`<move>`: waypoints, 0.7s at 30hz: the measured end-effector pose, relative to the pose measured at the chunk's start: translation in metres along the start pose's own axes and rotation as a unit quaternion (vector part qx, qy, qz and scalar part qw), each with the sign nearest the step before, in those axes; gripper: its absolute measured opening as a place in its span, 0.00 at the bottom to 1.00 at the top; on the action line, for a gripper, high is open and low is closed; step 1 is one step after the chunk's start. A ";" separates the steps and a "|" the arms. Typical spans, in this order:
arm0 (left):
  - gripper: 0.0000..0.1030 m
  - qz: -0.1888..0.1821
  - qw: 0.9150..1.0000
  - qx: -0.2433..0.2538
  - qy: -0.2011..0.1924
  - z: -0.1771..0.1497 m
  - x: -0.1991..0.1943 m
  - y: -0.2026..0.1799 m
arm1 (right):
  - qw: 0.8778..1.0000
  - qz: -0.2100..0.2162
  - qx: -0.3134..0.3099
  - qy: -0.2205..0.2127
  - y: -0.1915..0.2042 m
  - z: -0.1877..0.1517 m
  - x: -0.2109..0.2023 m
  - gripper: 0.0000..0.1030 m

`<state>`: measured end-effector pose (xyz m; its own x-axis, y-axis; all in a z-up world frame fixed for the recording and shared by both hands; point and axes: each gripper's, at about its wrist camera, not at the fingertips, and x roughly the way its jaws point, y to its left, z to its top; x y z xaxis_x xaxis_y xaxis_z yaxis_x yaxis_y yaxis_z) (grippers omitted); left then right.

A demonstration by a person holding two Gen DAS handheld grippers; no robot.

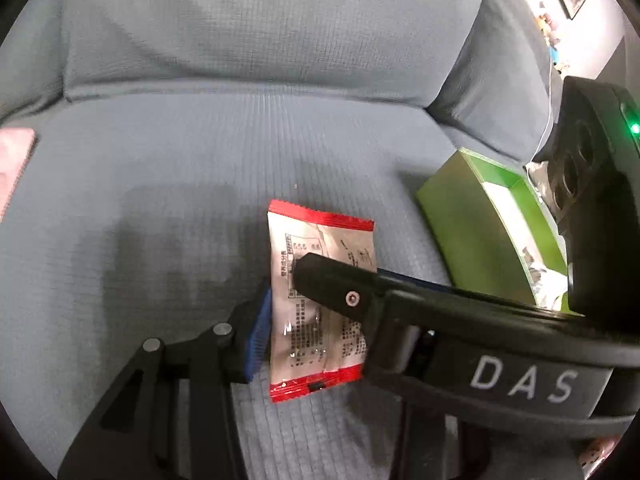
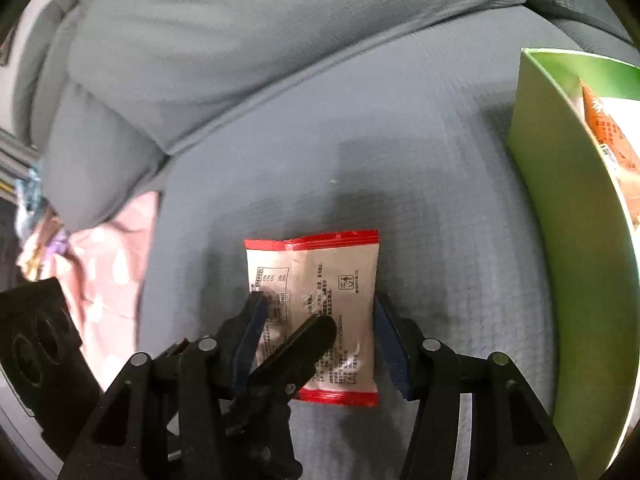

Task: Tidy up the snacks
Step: 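Lift the biscuit pack with the right gripper over the green box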

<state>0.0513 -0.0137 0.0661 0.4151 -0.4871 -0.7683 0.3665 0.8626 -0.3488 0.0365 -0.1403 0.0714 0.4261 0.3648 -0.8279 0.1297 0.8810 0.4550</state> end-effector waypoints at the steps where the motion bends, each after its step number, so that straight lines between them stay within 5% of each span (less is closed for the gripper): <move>1: 0.38 0.000 1.000 0.002 -0.010 -0.001 -0.008 -0.003 | 1.000 0.000 -0.008 -0.008 0.004 -0.001 -0.005 0.56; 11: 0.38 -0.005 0.995 0.042 -0.088 -0.023 -0.073 -0.040 | 0.994 0.012 -0.046 -0.102 0.020 -0.030 -0.083 0.56; 21: 0.38 -0.029 0.988 0.108 -0.110 -0.037 -0.080 -0.111 | 0.984 0.001 -0.025 -0.175 -0.013 -0.055 -0.148 0.56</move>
<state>-0.0531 -0.0652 0.1467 0.5499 -0.5734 -0.6073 0.5542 0.7945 -0.2484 -0.0774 -0.1894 0.1695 0.7100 0.2473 -0.6594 0.0886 0.8975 0.4320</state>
